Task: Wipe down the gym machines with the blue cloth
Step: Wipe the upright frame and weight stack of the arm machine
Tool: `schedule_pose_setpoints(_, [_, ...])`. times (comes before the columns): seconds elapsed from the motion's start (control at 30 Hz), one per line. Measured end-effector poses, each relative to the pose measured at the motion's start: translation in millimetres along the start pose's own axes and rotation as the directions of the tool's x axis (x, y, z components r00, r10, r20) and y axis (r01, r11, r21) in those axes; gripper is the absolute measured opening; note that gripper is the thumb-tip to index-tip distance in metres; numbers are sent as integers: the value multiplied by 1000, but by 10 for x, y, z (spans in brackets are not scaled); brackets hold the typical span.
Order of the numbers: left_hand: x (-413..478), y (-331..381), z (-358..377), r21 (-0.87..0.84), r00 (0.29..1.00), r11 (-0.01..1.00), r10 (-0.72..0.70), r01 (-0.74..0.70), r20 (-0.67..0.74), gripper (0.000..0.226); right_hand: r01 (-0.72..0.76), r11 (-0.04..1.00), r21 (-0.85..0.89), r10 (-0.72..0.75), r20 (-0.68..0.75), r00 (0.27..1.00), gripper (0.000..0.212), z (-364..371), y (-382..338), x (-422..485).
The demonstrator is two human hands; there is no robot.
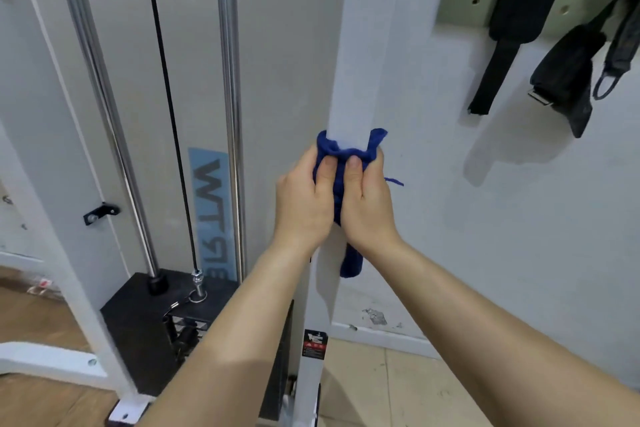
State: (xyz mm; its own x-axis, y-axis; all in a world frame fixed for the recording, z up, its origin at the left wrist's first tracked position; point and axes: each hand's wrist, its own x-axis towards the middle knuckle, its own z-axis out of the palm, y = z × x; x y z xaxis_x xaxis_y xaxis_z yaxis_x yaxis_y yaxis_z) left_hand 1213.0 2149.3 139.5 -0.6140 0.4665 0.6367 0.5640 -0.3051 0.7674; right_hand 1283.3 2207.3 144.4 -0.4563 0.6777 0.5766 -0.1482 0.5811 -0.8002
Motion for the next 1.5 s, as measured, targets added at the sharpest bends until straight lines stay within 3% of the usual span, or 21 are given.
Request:
schedule_pose_setpoints(0.13, [121,72,32,19,994,995,102,-102,-44,21,33,999,5,-33,-49,998,15,21,-32,103])
schedule_pose_setpoints(0.27, [-214,-340,91,82,992,991,109,-104,-56,23,3,1000,7,-3,-78,997,29,123,378,-161])
schedule_pose_setpoints(0.53, [-959,-1099,131,128,998,990,-61,61,0,24,-141,990,19,142,-24,990,28,279,1241,-855])
schedule_pose_setpoints(0.7, [-1287,-1366,167,145,997,987,-63,69,-50,21,-220,975,-11,220,0,975,27,338,1599,-1144])
schedule_pose_setpoints(0.87, [-1499,-1592,241,155,990,979,-124,132,-62,24,-206,979,8,206,-1,979,20,386,1853,-1338])
schedule_pose_setpoints(1.1, [-1979,-2088,263,171,953,939,-301,299,-14,34,-302,953,24,299,91,950,16,423,2323,-1733])
schedule_pose_setpoints(1.3, [-2234,-2375,337,93,934,929,-355,357,-38,32,-257,964,74,253,58,966,18,524,2629,-1916])
schedule_pose_setpoints(1.5, [-2541,-2739,341,97,921,917,-388,388,-18,35,-271,962,-33,273,125,954,32,562,3090,-2257])
